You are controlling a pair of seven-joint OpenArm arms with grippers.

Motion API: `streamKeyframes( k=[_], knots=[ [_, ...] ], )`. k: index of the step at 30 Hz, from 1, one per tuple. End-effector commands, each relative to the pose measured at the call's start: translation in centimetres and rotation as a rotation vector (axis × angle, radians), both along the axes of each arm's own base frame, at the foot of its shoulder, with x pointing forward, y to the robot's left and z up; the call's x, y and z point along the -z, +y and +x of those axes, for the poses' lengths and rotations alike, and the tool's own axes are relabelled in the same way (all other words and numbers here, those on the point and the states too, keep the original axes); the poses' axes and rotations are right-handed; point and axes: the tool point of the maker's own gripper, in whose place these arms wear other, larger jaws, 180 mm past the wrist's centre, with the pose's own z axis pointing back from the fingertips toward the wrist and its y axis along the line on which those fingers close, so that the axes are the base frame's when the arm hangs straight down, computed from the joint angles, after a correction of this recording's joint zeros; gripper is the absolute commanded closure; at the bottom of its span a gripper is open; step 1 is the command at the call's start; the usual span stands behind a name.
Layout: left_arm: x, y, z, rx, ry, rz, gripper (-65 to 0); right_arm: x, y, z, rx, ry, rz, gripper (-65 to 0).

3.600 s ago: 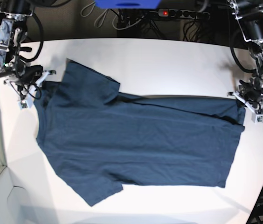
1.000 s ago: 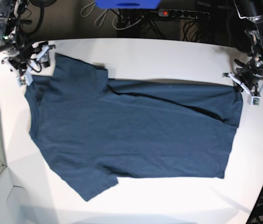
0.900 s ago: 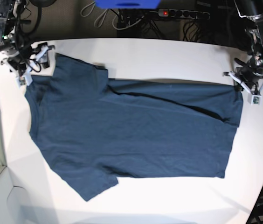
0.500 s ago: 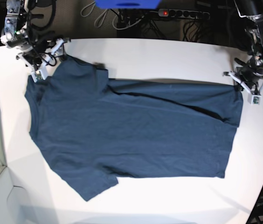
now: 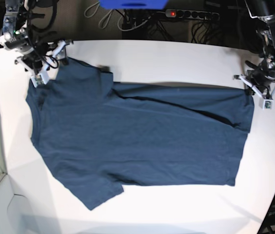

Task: Layout the t-shirt on the table in an organized manner, then fold the t-shirt properly
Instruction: 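Release the right gripper and move it along the shirt edge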

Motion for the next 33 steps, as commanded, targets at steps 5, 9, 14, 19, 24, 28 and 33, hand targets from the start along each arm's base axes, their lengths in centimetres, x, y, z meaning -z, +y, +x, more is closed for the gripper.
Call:
streamKeyframes(
  k=[5, 9, 14, 19, 24, 28, 33],
  knots=[
    [0.0, 0.6, -0.2, 0.004, 0.028, 0.027, -0.2, -0.7, -0.2, 0.7, -0.004, -0.034, -0.002, -38.8],
    [0.0, 0.5, -0.2, 0.006, 0.031, 0.026, -0.2, -0.6, 0.2, 0.7, -0.010, -0.033, 0.005, -38.8],
    [0.1, 0.5, -0.2, 0.006, 0.031, 0.025, -0.2, -0.4, 2.0, 1.0, -0.053, -0.035, 0.030, -38.8],
    [0.1, 0.5, -0.3, 0.004, 0.031, 0.025, -0.2, 0.5, 2.7, 0.8, -0.065, -0.009, 0.044, -38.6],
    [0.1, 0.6, -0.3, 0.001, 0.031, 0.025, -0.2, 1.7, 2.7, 0.9, -0.057, 0.018, 0.058, -36.7],
    [0.1, 0.6, -0.3, 0.001, 0.031, 0.025, -0.2, 2.2, 2.7, 0.6, -0.056, 0.033, 0.063, -26.7],
    [0.1, 0.6, -0.3, 0.001, 0.031, 0.025, -0.2, 2.1, 2.8, 0.7, -0.059, 0.030, 0.061, -3.1]
  ],
)
